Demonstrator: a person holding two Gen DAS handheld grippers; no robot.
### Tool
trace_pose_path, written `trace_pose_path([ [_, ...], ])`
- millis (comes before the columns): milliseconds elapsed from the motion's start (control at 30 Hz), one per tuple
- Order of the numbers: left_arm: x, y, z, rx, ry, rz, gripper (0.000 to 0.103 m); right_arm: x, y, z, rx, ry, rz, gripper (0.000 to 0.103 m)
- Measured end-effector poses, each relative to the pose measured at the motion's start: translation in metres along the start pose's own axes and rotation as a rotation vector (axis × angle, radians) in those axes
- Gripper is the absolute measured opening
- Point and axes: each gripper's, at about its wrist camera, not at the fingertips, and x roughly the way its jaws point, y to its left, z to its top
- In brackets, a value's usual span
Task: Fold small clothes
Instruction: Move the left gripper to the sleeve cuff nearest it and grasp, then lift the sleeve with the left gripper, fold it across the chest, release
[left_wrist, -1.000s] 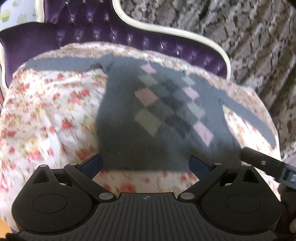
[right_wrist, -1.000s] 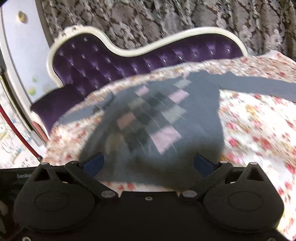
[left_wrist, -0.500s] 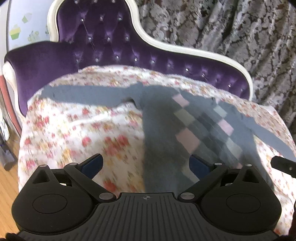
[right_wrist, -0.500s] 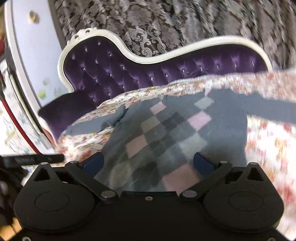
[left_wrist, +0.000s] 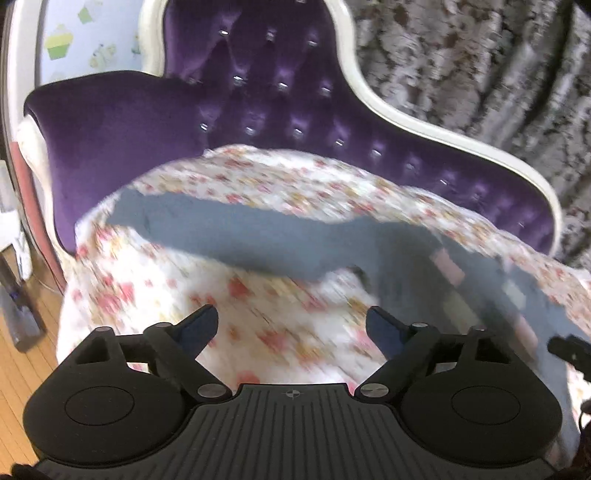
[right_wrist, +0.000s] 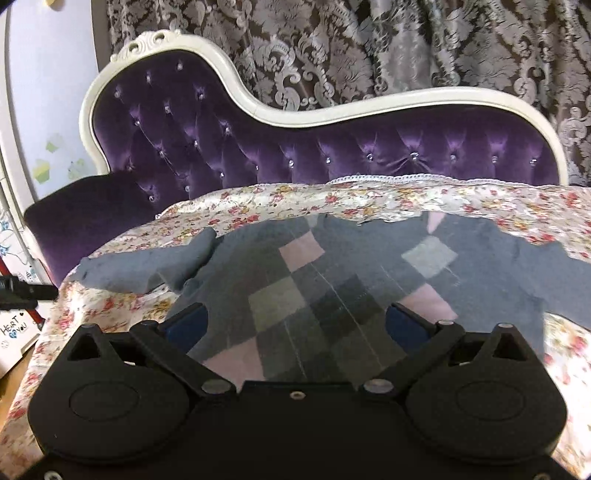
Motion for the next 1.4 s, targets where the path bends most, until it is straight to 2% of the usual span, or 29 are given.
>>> trace_pose_path([
  [100,0.020,0.025,0.023,-0.043,0.004,0.019,0.075,0.022,0.001,0.000,0.005,0.008,-0.009,0.102],
  [200,0.038,0.047,0.043,-0.073,0.008,0.034,0.068,0.038,0.002,-0.005,-0.016,-0.012,-0.053,0.101],
  [333,0.061,0.075,0.062,-0.124,-0.025,0.079,0.067,0.049,0.010,-0.011,-0.075,-0.047,-0.105,0.101],
  [433,0.080,0.095,0.073,-0.176,-0.025,0.092,0.067,0.058,0.012,-0.017,-0.077,-0.029,-0.117,0.101],
  [533,0.094,0.111,0.077,-0.226,-0.026,0.103,0.067,0.068,0.007,-0.021,-0.046,0.009,-0.122,0.101],
  [667,0.107,0.127,0.080,-0.248,-0.023,0.122,0.068,0.080,-0.012,-0.026,0.062,0.070,-0.111,0.102],
  [733,0.111,0.135,0.079,-0.268,-0.020,0.135,0.068,0.079,-0.017,-0.027,0.096,0.053,-0.102,0.102],
  [967,0.128,0.152,0.072,-0.330,0.029,0.141,0.068,0.086,-0.002,-0.030,0.002,0.071,-0.166,0.103],
  [1100,0.136,0.156,0.069,-0.361,0.045,0.128,0.068,0.085,-0.003,-0.032,-0.001,0.066,-0.166,0.103],
  [1233,0.138,0.157,0.073,-0.375,0.021,0.128,0.065,0.086,-0.002,-0.032,-0.011,0.070,-0.174,0.103],
  [1267,0.138,0.157,0.075,-0.381,0.007,0.131,0.056,0.086,-0.001,-0.032,-0.014,0.071,-0.176,0.103],
  [1300,0.138,0.157,0.076,-0.385,-0.001,0.135,0.038,0.086,0.000,-0.033,-0.016,0.072,-0.178,0.103],
  [1333,0.140,0.157,0.077,-0.386,0.001,0.139,0.028,0.086,0.000,-0.033,-0.017,0.071,-0.179,0.103],
  [1367,0.142,0.156,0.079,-0.384,0.007,0.149,0.012,0.086,0.000,-0.033,-0.018,0.071,-0.179,0.103],
  [1400,0.143,0.155,0.081,-0.375,0.011,0.158,0.008,0.086,0.000,-0.033,-0.019,0.072,-0.180,0.103],
])
